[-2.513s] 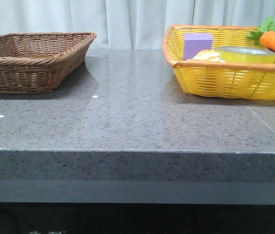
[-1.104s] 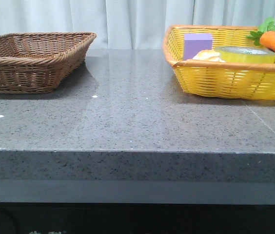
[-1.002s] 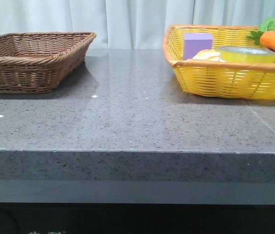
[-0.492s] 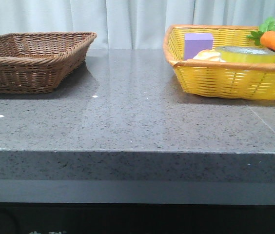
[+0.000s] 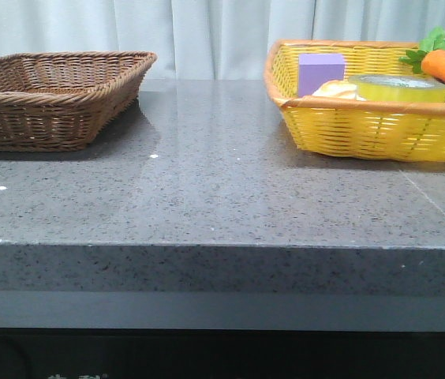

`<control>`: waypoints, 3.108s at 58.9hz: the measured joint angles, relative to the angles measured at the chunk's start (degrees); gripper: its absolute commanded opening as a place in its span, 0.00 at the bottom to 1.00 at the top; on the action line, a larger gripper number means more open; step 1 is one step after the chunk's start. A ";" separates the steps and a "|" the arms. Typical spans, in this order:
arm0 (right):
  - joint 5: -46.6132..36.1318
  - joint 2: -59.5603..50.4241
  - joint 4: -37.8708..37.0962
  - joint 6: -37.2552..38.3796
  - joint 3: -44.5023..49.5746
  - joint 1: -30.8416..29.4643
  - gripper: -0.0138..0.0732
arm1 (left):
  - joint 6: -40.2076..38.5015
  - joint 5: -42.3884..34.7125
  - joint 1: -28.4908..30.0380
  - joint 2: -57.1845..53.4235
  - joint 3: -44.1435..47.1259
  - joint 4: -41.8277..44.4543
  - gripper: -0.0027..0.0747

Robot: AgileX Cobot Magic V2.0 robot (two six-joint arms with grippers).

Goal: Transfer tape with both arms
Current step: 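Move the right gripper toward the yellow tape roll in the yellow basket, then grasp the yellow tape roll by its rim with the right gripper, then lift the tape roll out and lower it onto the table center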

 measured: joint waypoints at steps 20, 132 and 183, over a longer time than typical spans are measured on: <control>0.37 0.92 0.59 0.00 -0.41 0.00 0.84 | 0.00 0.00 0.00 0.00 0.00 0.00 0.90; 43.34 88.59 -4.97 9.25 -75.38 -4.54 0.26 | 0.00 0.45 0.00 0.00 0.00 0.00 0.90; 43.87 70.52 -5.63 8.65 -75.02 -4.54 0.26 | 0.00 0.76 0.00 0.00 0.00 0.00 0.90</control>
